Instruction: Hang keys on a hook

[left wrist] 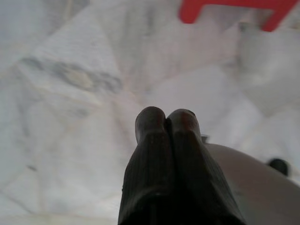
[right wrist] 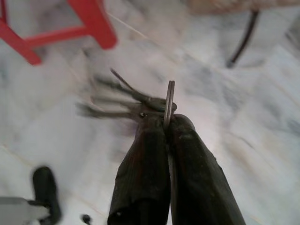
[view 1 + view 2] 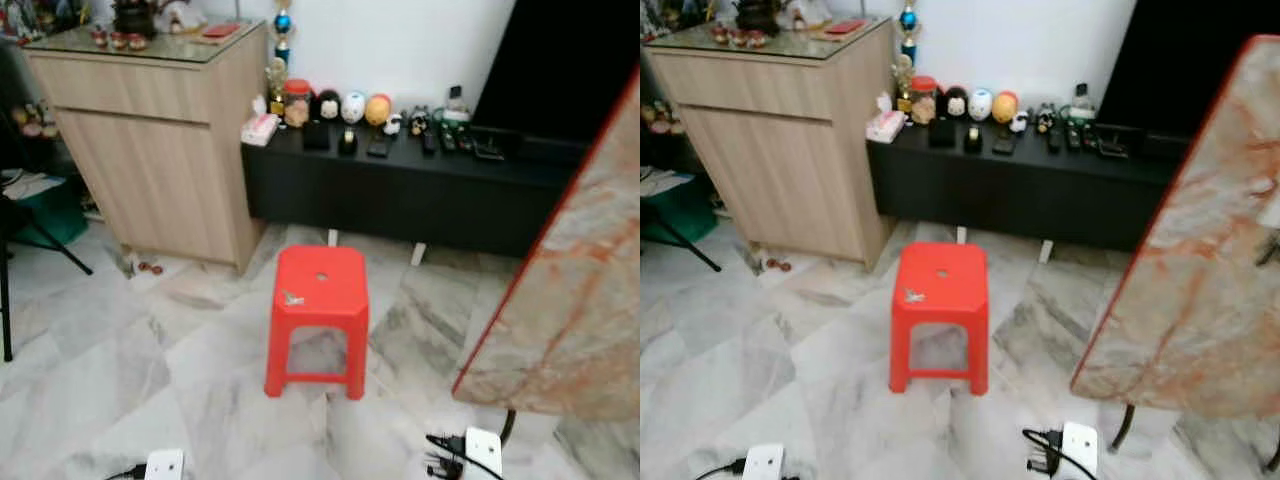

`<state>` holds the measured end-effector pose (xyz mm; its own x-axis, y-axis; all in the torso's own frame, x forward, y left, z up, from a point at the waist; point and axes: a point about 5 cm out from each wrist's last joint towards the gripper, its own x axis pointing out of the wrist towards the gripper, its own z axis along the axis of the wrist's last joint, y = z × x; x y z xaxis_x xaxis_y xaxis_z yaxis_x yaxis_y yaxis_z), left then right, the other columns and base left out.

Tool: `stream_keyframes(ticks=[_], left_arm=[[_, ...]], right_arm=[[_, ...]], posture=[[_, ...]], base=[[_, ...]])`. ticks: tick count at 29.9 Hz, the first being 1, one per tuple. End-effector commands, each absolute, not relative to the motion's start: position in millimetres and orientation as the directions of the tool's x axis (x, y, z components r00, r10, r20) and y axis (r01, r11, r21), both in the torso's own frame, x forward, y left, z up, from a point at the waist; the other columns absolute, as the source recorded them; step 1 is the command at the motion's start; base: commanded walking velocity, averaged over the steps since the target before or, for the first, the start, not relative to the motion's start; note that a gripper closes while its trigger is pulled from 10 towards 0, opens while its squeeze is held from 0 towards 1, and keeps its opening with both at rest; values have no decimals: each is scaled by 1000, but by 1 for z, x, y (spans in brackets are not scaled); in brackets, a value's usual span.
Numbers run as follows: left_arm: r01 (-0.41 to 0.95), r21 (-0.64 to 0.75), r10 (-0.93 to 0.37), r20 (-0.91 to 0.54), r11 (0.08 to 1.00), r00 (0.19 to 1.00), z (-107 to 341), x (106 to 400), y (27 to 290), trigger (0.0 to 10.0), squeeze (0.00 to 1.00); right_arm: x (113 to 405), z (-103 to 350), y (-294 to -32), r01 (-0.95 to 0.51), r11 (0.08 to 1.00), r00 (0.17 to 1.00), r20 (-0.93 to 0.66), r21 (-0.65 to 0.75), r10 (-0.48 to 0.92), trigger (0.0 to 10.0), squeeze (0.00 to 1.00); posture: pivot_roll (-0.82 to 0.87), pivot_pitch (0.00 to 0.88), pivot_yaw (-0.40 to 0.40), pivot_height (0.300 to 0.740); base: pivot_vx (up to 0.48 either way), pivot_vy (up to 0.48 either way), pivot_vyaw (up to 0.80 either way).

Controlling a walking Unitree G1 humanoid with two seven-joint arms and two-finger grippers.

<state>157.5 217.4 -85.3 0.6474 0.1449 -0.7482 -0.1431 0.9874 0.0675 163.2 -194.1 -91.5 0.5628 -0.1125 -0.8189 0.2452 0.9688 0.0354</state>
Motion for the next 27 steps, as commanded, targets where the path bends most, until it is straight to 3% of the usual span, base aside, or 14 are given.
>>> stream_keyframes(ticks=[1,14,21,27], left_arm=[[-138,83,153,-749,987,644,-85,155,221,10000,0],[-142,81,154,-751,986,642,-86,153,221,10000,0],[-146,82,157,-755,986,637,-87,152,222,10000,0],[-152,78,157,-762,985,629,-87,151,222,10000,0]], right_arm=[[172,-88,-194,245,969,587,-801,38,-117,10000,0],[181,-83,-195,278,959,607,-783,48,-137,10000,0],[189,-79,-193,288,956,631,-763,61,-141,10000,0],[200,-73,-193,286,956,656,-740,64,-147,10000,0]], posture=[[159,0,-43,740],[150,0,-46,740],[146,0,-45,740],[146,0,-46,740]], base=[[0,-394,0],[0,-395,0],[0,-392,-706],[0,-123,0]])
